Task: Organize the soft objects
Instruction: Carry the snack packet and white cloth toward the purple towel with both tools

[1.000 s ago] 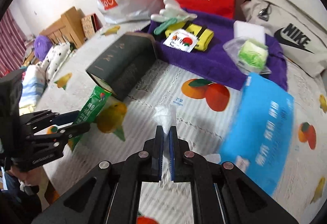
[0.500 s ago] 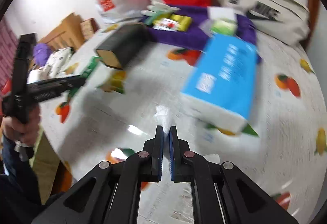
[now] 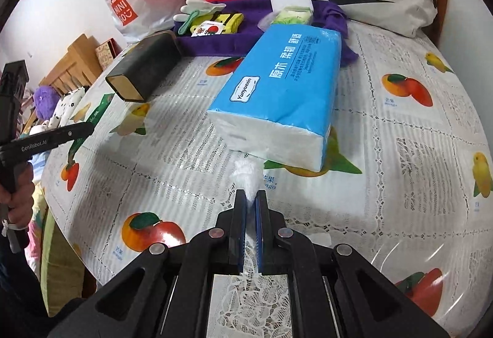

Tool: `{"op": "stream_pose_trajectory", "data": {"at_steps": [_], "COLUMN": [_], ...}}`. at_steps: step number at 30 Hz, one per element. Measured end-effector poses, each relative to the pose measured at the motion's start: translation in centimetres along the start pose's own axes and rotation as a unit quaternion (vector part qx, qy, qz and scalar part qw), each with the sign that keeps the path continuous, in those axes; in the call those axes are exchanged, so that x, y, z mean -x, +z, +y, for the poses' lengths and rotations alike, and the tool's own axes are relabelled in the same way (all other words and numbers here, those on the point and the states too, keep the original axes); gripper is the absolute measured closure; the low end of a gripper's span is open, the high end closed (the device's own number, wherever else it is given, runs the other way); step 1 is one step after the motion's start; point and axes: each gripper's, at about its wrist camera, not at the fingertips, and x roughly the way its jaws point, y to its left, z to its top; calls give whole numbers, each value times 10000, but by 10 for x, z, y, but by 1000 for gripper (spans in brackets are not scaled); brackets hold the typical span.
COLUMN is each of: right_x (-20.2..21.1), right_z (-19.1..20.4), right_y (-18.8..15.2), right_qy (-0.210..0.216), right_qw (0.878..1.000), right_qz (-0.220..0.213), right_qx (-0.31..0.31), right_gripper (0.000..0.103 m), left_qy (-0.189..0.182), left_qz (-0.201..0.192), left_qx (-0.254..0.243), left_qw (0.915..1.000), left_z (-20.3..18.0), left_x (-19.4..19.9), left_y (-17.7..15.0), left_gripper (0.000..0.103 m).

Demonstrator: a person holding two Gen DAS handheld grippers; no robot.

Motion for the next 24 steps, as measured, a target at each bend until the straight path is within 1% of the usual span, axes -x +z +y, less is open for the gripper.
{"op": "stream_pose_trajectory", "data": {"at_steps": [6, 8, 14, 18, 24], "right_x": [-3, 0, 20, 32, 48], "right_z": [8, 10, 15, 19, 22], "right_y": [5, 8, 21, 34, 54], "right_qy": [44, 48, 193, 297, 307], "right_qw": [9999, 9999, 9995, 9987, 9976], "right_qz": [92, 54, -192, -355, -557], "right_qx": [109, 131, 174, 203, 265], "right_gripper": [97, 97, 97, 97, 97], "left_qy": [69, 62, 65, 40, -53], "left_qz": [140, 119, -160, -365, -577], "left_qx": [143, 176, 197, 160, 86], "left_qw": [9998, 9998, 9997, 9992, 9983], "left_z": [9, 13, 17, 16, 11], "left_x": [-4, 0, 23, 36, 43], "left_y": [4, 6, 17, 30, 54], "left_gripper": [71, 71, 71, 71, 71]}}
